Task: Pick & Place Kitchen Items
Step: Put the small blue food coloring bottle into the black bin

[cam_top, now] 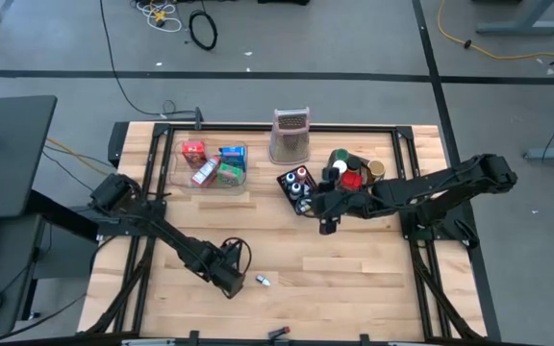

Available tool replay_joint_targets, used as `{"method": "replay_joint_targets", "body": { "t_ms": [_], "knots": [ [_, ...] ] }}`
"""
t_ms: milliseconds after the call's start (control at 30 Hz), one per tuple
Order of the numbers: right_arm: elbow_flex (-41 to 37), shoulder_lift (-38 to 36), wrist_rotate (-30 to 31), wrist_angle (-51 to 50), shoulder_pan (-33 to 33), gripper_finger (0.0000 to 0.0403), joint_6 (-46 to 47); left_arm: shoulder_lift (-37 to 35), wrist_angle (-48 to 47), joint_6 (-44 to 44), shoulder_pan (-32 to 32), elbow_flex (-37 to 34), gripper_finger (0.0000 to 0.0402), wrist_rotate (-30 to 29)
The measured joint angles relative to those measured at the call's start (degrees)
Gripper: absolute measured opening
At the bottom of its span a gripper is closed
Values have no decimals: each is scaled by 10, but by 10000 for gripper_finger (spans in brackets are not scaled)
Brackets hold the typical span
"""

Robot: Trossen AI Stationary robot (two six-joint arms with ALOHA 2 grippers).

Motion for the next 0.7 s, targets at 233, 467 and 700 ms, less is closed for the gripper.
{"method": "replay_joint_targets", "body": {
  "t_ms": [233,467,700],
  "knots": [
    [0,0,-32,4,-5,149,1,0,-7,20,13,-1,85,-10],
    [0,0,-67,4,-5,149,46,3,17,98,46,23,58,-90],
    [0,0,-154,-37,-5,149,80,2,89,277,107,60,67,-180]
  ]
}}
